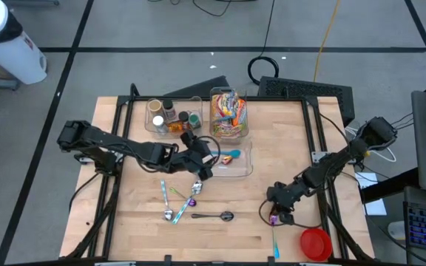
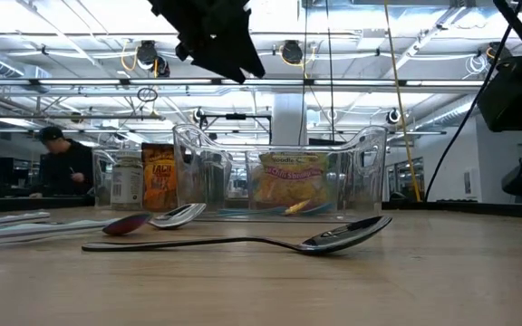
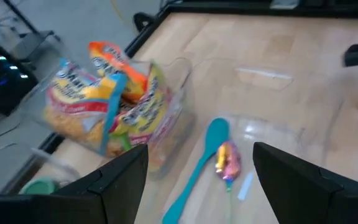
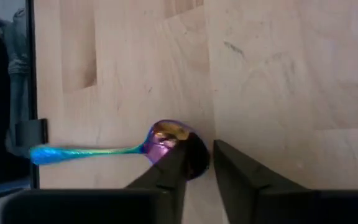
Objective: Pick & Place Food Item
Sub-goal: Put the bottom purple spoon into the bottom transparent container
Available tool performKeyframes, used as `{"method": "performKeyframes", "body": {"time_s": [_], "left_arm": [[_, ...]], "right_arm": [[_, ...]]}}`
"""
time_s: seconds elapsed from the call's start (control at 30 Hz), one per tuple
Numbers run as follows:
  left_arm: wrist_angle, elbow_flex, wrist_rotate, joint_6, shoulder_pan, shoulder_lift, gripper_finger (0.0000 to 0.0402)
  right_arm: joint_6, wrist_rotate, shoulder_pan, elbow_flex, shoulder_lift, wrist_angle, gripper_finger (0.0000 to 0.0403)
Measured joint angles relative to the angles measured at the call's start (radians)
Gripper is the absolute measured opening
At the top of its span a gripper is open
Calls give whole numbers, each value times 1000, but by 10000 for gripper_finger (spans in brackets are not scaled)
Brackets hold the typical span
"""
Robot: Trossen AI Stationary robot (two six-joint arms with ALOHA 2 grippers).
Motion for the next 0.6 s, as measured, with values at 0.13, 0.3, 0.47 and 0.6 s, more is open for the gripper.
{"method": "performKeyframes", "body": {"time_s": [0.13,0.3,0.47,0.6], "left_arm": [[29,0,83,51,-7,-23,299],[36,-2,123,138,-52,-103,299],[99,-142,-23,133,-89,-220,299],[186,-319,-88,99,-98,-377,299]], "right_arm": [[-59,-7,-6,-1,-26,23,18],[-114,-2,-15,-1,-107,69,10],[-201,57,-30,-1,-235,95,3],[-321,112,-61,-1,-325,194,2]]}}
